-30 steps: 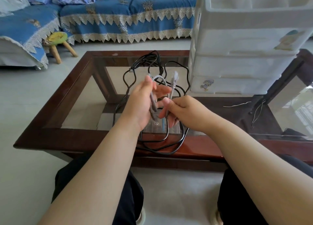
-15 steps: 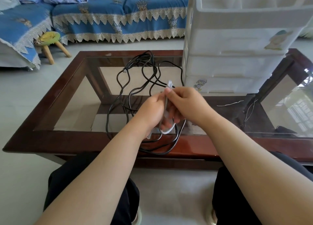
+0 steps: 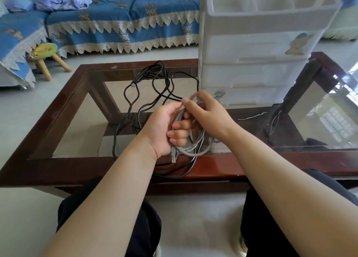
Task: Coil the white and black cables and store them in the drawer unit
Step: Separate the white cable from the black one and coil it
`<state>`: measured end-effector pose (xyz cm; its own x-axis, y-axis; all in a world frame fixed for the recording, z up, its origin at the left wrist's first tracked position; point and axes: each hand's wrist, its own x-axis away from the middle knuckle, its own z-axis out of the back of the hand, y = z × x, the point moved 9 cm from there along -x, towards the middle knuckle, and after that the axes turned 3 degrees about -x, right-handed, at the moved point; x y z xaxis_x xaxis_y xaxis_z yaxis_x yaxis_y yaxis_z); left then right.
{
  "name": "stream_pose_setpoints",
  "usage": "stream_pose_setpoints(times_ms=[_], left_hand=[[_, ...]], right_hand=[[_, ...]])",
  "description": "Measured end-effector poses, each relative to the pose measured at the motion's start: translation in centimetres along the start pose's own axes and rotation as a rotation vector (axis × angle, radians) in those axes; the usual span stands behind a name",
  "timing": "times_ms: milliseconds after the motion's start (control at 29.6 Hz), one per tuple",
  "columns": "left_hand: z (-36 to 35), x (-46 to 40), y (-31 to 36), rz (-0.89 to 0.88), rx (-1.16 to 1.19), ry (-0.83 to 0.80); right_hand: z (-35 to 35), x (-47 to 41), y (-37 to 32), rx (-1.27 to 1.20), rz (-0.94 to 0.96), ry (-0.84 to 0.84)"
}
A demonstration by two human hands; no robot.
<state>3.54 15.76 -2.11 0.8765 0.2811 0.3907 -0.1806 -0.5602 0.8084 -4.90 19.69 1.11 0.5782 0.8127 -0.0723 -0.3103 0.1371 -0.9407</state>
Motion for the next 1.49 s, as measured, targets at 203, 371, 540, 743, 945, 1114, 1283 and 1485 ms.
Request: stream_pose_setpoints(times_ms=[203,371,540,743,945,1114,1283,1485], left_hand=[[-0.9,-1.6,0.4,-0.044,-0.212,0.097],[-2.2,-2.3,0.8,-0.165,-0.325,0.122],[-2.7,-2.1,0.4,-0.114,-0.412,0.109],[-3.0,-2.7,0.5,-0.118,-0.445,0.160],[-1.7,-4.2,3.1,-0.274,-1.069,0.389],[-0.2,-4.5,2.7,-0.253,-1.103,0.433],[0.2,-4.2,2.5,-0.218,-1.176,0.452],[1.6,-4.6,2.7,-0.185,-1.096,0.486]], right_hand=[[3.2,0.3,1.0,0.078,0.027,0.293],[5.3,0.5,1.9,0.056,-0.001,0.404],[6.7,1.1,2.9,-0.089,-0.038,0.443],[6.4,1.2,5.0,-0.393,-0.174,0.391],[7.1,-0.1,5.4,-0.258,-0.291,0.109],[13.4,-1.8,7.5,0.928,-0.306,0.200],[14.9,-2.0,12.1,1.182,-0.564,0.092],[13.5,-2.4,13.9,1.143,-0.589,-0.039]])
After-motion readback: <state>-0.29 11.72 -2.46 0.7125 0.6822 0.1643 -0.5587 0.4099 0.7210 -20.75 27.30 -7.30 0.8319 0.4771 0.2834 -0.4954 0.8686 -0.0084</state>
